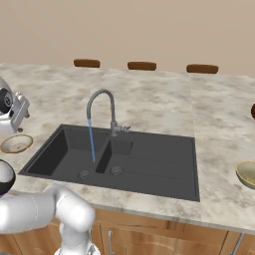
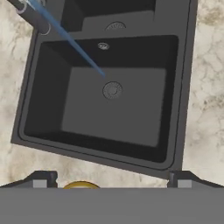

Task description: Rinse each bowl for a few seconds and place them down in the sink or on the counter.

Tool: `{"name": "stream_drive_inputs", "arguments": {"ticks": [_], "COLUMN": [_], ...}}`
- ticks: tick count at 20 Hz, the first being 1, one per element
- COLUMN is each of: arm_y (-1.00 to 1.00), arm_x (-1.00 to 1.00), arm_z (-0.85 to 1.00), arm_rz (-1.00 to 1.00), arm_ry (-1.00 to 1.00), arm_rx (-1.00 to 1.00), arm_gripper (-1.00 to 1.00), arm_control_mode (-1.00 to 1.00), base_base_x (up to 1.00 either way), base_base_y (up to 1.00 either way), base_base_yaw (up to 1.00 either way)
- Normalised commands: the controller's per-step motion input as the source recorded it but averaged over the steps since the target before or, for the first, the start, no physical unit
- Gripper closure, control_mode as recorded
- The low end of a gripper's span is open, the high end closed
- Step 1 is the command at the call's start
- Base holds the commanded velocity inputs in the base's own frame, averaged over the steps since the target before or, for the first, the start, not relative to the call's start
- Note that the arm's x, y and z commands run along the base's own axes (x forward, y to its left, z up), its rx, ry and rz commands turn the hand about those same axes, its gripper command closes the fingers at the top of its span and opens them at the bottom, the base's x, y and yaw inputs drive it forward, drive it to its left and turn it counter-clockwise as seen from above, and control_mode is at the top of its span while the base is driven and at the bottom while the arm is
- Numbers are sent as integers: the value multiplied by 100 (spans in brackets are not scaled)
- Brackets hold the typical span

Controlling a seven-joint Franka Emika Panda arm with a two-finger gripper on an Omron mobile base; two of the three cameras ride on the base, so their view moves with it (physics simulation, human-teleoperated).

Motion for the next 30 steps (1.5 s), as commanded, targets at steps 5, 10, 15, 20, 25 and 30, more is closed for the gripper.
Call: {"name": "stream_drive_inputs", "arguments": {"ticks": [5, 10, 15, 20, 25, 30], "arm_y": [-57, -58, -54, -55, -58, -61], "arm_x": [-1, -13, -12, -7, -1, 0], "arm_z": [26, 30, 22, 13, 16, 12], "arm_rz": [-11, -10, -11, -13, -14, -13], "arm_ry": [-8, -9, -10, -5, -2, 0], "arm_rx": [0, 0, 0, 0, 0, 0], "arm_gripper": [-100, -100, -100, -100, -100, -100], "arm_control_mode": [-100, -100, -100, -100, -100, -100], "base_base_x": [0, 0, 0, 0, 0, 0], "base_base_y": [0, 0, 0, 0, 0, 0], "base_base_yaw": [0, 0, 0, 0, 0, 0]}}
